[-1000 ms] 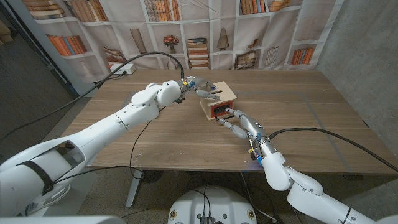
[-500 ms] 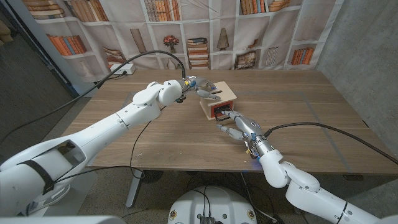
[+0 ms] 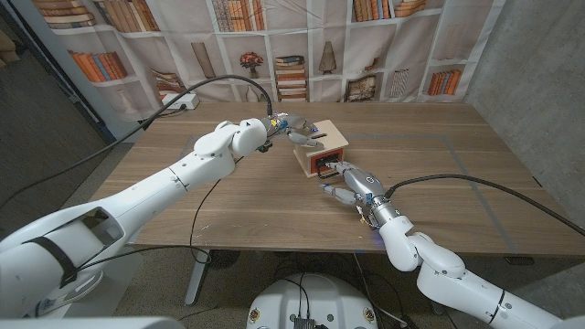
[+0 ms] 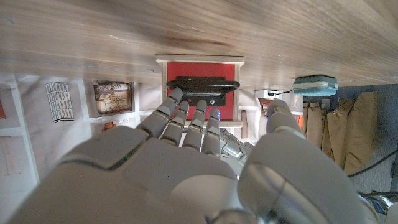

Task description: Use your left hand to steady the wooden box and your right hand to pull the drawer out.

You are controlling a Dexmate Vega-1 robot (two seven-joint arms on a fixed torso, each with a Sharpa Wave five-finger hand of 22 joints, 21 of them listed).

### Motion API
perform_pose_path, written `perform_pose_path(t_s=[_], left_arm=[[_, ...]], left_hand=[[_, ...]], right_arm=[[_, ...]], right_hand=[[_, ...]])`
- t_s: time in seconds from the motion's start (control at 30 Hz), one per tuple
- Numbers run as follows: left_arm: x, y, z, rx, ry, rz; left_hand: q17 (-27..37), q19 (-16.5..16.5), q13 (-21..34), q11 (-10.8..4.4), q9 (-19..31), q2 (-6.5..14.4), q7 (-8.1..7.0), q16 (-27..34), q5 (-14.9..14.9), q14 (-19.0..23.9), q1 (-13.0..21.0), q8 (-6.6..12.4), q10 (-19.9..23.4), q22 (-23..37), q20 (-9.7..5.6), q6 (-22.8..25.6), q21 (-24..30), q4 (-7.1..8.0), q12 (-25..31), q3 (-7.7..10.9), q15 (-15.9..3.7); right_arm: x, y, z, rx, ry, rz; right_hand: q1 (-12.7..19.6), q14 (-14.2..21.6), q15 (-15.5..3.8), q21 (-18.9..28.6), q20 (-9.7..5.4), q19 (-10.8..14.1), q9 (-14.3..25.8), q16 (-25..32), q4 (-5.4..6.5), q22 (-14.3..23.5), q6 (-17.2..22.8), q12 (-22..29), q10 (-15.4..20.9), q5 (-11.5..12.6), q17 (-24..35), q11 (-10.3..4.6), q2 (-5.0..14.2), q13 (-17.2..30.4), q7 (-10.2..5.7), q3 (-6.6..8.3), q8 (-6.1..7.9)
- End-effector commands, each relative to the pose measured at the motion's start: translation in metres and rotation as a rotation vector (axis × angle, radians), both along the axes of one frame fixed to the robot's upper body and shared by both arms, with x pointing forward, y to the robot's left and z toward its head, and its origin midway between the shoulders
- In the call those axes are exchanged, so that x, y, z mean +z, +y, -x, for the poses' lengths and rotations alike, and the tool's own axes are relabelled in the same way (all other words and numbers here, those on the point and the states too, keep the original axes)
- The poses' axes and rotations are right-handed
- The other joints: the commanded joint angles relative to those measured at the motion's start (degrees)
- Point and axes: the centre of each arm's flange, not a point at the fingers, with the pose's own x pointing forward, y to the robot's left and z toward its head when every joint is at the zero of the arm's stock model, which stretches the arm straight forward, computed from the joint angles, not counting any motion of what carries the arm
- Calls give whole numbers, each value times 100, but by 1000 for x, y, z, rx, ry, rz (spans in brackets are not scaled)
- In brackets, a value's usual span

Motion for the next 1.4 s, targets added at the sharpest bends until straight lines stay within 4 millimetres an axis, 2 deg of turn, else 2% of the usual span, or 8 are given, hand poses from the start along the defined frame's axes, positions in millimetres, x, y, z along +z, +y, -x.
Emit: perform_pose_path(t_s=[0.03, 0.7, 0.73, 0.8, 0.87, 1.03, 1.4], left_arm=[[4, 4, -5, 9, 9, -14], [22, -3, 1, 20, 50, -70], [23, -3, 1, 16, 58, -69], [24, -3, 1, 18, 64, -72], [26, -4, 2, 19, 59, -76], [28, -5, 4, 28, 55, -91], [26, -5, 2, 23, 66, -92]], left_hand=[[29, 53, 41, 97, 30, 14, 161, 24, 44, 83, -7, 31, 230, 13, -260, 188, -15, 10, 47, -40, -197], [29, 51, 41, 90, 31, 19, 176, 13, 71, 84, -6, 18, 239, 13, -255, 222, -27, 5, 32, -69, -186], [29, 49, 41, 94, 31, 19, 177, 12, 72, 82, -6, 17, 238, 13, -253, 221, -28, 5, 31, -70, -184], [29, 40, 41, 96, 31, 20, 179, 8, 74, 76, -5, 14, 237, 13, -249, 219, -32, 4, 30, -72, -181], [29, 35, 41, 109, 31, 21, 189, 7, 76, 75, -4, 11, 222, 13, -245, 217, -35, 4, 22, -75, -179], [29, 28, 41, 100, 31, 24, 188, 5, 83, 73, -1, 6, 227, 13, -238, 222, -40, 1, 20, -81, -167], [29, 24, 41, 110, 31, 29, 200, 1, 96, 73, 6, -7, 220, 13, -239, 221, -46, -3, 11, -94, -158]], right_arm=[[4, 0, -6, -60, -13, 100], [6, 0, -6, -69, -11, 156], [6, -1, -6, -58, -7, 156], [6, -1, -7, -46, -7, 161], [6, -1, -7, -42, -3, 173], [8, 0, -12, -52, 15, 220], [11, -3, -14, -62, 42, 218]], right_hand=[[133, -12, -229, -16, -426, 9, 14, -3, -40, 9, 36, -17, 38, 28, 12, -46, 5, 21, -54, 45, 4], [313, 9, -254, -46, -432, 21, 17, 4, -49, 14, 91, -21, 67, 23, 10, -85, 12, 20, -64, 92, 9], [328, 13, -254, -48, -432, 24, 18, 5, -49, 15, 98, -22, 67, 22, 10, -100, 12, 20, -73, 96, 10], [403, 58, -296, -64, -452, 48, 19, 18, -42, 17, 198, -3, 147, 11, 11, -266, -36, 19, -134, 100, 35], [429, 123, -351, -66, -481, 78, 20, 37, -33, 18, 254, 11, 201, 5, 13, -200, -67, 17, -165, 96, 46], [468, 182, -394, -66, -531, 130, 20, 46, -21, 19, 290, 26, 277, 1, 15, -164, -103, 14, -173, 95, 44], [551, 255, -396, -57, -525, 219, 22, 54, -6, 21, 280, 22, 317, 5, 20, -149, -79, 11, -155, 133, 21]])
